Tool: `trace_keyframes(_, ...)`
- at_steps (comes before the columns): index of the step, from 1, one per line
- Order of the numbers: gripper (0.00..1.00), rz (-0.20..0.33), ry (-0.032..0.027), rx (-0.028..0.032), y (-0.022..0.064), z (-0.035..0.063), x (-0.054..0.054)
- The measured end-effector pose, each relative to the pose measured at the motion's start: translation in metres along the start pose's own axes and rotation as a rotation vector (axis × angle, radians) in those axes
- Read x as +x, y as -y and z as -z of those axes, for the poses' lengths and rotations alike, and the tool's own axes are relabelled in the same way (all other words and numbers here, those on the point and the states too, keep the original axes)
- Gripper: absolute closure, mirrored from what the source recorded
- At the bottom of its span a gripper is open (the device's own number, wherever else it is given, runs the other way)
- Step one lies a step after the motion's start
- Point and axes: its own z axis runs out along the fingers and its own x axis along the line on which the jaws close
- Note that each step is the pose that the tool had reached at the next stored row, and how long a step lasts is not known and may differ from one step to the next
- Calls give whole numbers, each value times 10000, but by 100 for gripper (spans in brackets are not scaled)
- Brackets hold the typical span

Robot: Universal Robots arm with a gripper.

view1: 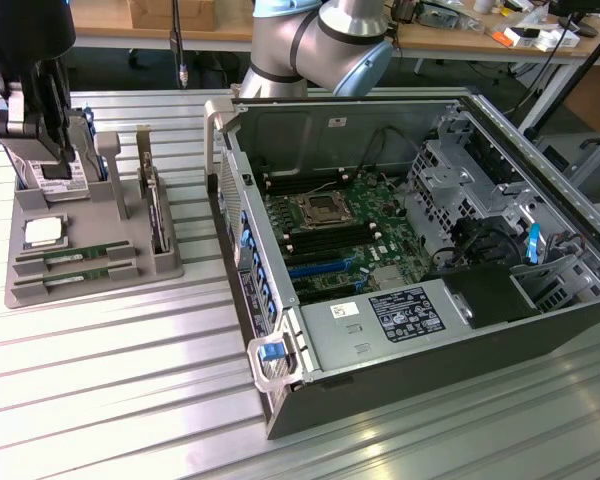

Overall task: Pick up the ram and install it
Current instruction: 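Pick up the ram and move it above insertion slot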

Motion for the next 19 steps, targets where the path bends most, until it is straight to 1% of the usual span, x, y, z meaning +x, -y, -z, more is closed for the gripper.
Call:
trace_keyframes(2, 70, -89, 5, 4, 1, -27, 0)
trace_keyframes(4, 70, -401, 18, 11, 3, -57, 1)
trace_keyframes(6, 70, -410, 19, 12, 5, -103, 4)
trace_keyframes(13, 70, -409, 19, 11, 9, -191, 15)
trace_keyframes(19, 70, -410, 18, 11, 12, -239, 21)
